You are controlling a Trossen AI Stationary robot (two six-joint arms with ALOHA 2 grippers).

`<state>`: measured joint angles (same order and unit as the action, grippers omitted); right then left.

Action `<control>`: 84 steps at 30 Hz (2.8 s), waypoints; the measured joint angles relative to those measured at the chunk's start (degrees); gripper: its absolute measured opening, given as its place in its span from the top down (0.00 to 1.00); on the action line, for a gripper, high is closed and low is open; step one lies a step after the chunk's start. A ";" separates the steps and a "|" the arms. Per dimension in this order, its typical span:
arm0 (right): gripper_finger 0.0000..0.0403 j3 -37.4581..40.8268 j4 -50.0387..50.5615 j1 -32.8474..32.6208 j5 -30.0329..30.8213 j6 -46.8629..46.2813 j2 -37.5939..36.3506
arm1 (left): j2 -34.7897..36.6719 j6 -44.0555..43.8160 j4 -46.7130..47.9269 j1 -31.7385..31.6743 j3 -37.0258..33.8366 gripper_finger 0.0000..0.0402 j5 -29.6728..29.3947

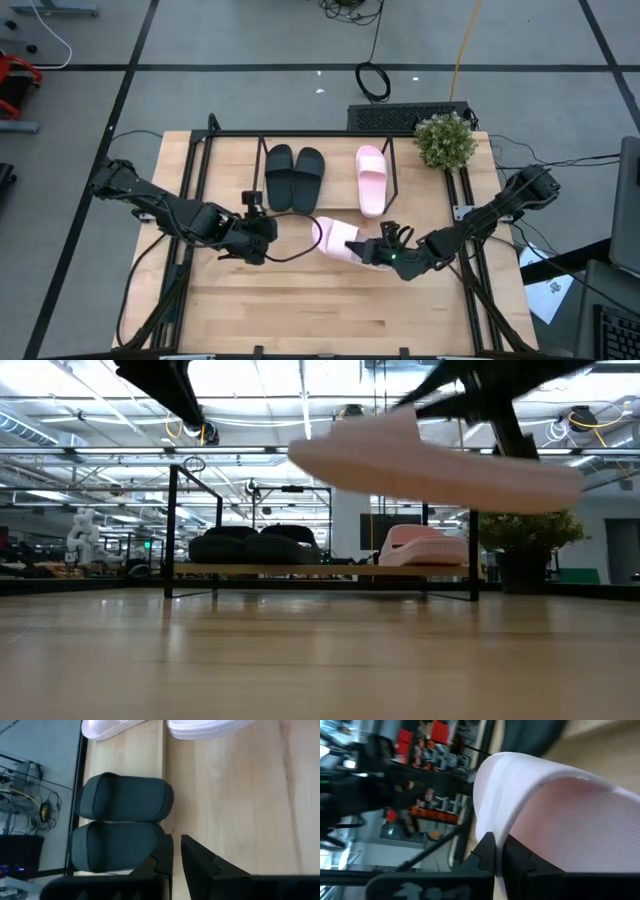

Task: Pick and place slides into the shelf
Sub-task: Put the pink slide on the shelf

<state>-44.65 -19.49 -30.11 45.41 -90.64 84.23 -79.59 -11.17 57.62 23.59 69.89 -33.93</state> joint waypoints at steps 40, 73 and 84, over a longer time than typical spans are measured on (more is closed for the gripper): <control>1.00 -12.93 -38.17 9.31 13.81 77.63 -0.96 | 11.41 -1.70 -51.63 -1.21 1.07 0.91 1.19; 1.00 -12.93 -40.73 24.74 -15.14 53.44 -0.96 | 10.60 -1.80 -49.87 -1.07 1.05 0.91 2.37; 1.00 -12.91 -41.90 23.50 1.68 47.88 -0.66 | 10.60 5.09 -53.39 -2.54 1.03 0.91 0.32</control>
<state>-57.56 -61.39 -6.61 47.08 -42.77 83.57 -68.99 -6.08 4.23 21.05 70.91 -33.61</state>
